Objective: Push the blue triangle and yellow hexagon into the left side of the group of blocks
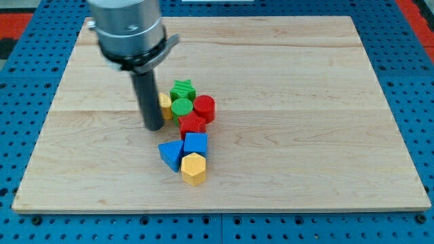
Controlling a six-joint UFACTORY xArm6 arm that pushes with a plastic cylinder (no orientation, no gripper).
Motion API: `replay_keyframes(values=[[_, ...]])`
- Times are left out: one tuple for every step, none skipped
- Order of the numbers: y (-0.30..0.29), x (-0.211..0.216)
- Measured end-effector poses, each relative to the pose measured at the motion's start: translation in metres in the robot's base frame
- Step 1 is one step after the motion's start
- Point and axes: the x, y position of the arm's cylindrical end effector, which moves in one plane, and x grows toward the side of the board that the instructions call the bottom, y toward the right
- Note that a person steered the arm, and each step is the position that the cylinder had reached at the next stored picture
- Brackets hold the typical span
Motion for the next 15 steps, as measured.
replay_keyframes(values=[[-0.032,0.067],[-0.010,0.113],[0.030,0.132],[0.102,0.125],[0.108,0.097],[0.053,0.072],[0.029,0.057],[0.010,0.081],[-0.033,0.065],[-0.022,0.038],[0.004,0.011],[0.007,-0.001],[-0.054,0.018],[-0.092,0.016],[-0.090,-0.021]])
